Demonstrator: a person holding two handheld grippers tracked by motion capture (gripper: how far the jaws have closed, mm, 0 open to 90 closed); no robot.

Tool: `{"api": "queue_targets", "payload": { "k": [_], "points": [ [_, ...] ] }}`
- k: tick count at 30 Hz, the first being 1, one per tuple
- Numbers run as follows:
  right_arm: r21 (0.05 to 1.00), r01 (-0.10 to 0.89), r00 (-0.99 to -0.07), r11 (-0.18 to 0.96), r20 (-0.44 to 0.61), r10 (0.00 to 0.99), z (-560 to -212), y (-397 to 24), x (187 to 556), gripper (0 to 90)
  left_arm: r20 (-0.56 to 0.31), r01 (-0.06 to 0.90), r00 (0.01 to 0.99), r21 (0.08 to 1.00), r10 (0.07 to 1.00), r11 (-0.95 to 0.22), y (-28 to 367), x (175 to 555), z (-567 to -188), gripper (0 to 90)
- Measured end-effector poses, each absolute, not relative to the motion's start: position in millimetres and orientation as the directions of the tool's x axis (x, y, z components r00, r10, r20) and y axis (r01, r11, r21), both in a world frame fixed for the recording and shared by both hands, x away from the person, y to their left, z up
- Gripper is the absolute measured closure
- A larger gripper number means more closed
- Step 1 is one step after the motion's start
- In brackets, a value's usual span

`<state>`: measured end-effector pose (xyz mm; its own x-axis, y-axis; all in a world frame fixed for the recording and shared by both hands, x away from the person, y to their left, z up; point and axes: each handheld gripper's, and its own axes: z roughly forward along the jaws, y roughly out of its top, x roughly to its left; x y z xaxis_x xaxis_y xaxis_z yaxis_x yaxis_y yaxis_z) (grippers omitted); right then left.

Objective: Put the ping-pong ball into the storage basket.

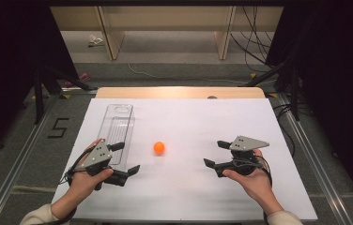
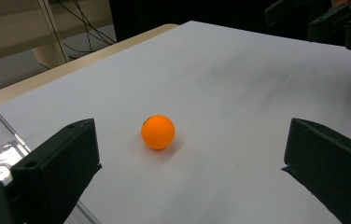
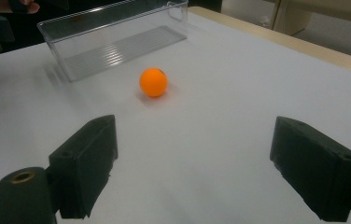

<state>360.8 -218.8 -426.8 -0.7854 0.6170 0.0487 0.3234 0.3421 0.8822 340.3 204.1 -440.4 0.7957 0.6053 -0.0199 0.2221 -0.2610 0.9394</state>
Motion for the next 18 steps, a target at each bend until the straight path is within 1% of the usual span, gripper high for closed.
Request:
{"api": "queue_targets", "payload": {
  "k": [18],
  "points": [
    [0.882,0.307,-0.808,0.359,0.042,0.588,-429,-187,375,16.0,-0.018,0.220,0.796,0.940,0.604,-0.261,204,340,-440,2.9]
  ]
}}
